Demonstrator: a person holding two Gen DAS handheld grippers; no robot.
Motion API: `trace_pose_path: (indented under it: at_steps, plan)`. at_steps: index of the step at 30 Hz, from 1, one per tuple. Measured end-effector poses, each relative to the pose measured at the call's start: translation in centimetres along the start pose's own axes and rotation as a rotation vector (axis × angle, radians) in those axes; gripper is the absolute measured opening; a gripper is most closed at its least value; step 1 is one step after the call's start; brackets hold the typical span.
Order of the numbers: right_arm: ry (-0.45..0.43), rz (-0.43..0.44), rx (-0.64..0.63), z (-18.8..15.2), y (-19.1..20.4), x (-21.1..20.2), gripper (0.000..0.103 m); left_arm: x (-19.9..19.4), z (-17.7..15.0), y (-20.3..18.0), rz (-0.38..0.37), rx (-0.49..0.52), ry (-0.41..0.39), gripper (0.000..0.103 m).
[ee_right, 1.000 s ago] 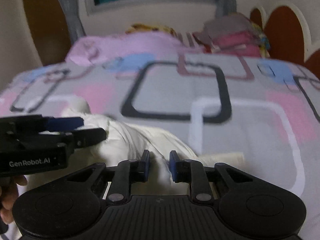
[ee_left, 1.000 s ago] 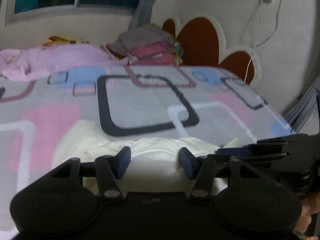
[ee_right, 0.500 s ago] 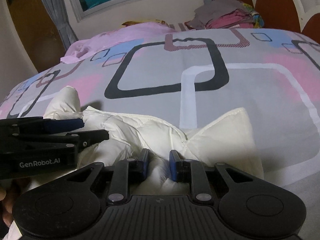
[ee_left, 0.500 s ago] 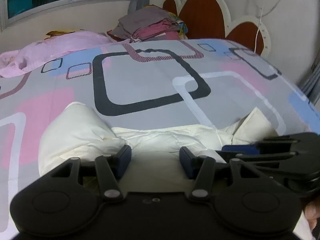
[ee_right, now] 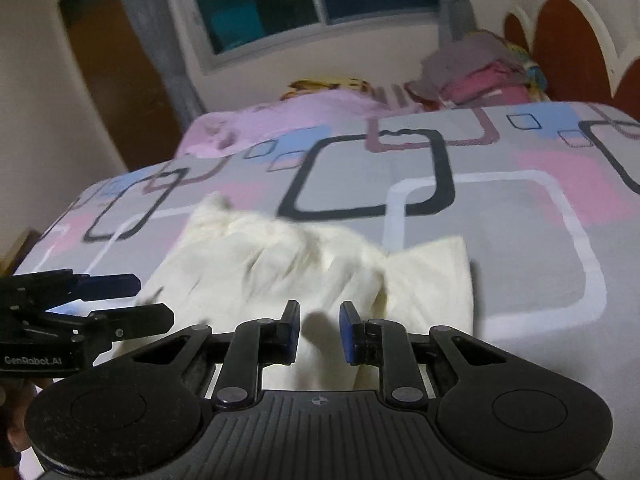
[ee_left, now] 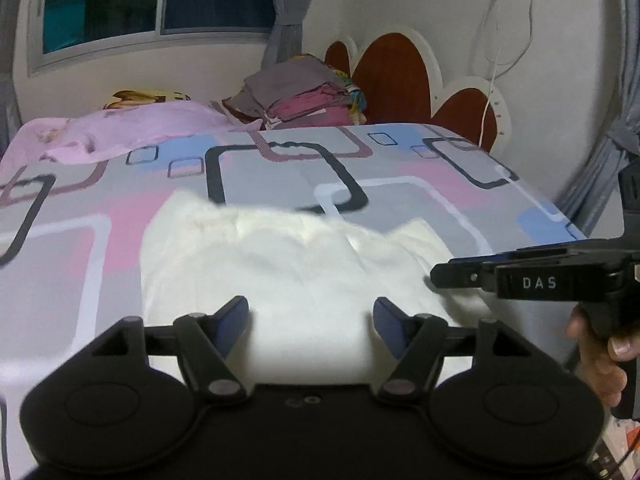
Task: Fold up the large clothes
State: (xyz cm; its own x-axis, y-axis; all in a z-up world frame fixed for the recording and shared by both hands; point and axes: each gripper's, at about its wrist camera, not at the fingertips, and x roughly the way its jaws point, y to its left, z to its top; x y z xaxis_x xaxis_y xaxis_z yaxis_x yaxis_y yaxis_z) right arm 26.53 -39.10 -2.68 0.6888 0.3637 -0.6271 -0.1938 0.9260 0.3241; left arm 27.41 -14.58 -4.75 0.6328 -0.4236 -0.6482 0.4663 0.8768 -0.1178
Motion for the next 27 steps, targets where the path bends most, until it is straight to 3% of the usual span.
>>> trace_pose_path:
  at_steps: [4,7,11,16,19,22,27]
  plan:
    - [0.037,0.02,-0.01,-3.1,1.1,-0.3,0.021,-0.5,-3.2,-1.8,0.045,0.015,0.03,0.065]
    - [0.08,-0.012,-0.054,-5.2,1.6,1.2,0.021,0.5,-4.8,-2.1,0.079,0.028,0.048,0.067]
    - [0.058,-0.028,-0.08,-6.9,1.7,2.6,0.021,1.4,-5.6,-1.7,0.09,0.019,0.046,0.067]
    - [0.088,-0.034,-0.085,-6.2,1.7,2.5,0.021,0.7,-5.8,-2.0,0.11,0.027,0.049,0.065]
    - [0.027,0.005,-0.06,-5.3,1.7,-0.7,0.022,-1.9,-5.7,-2.5,0.124,0.014,0.009,0.067]
    - [0.024,0.048,-0.088,-6.0,2.2,-2.9,0.022,-4.3,-6.3,-2.3,0.127,-0.003,-0.016,0.064]
    - [0.125,0.019,-0.116,-8.3,2.5,-0.9,0.022,-3.2,-8.7,-1.3,0.116,-0.069,0.071,0.058]
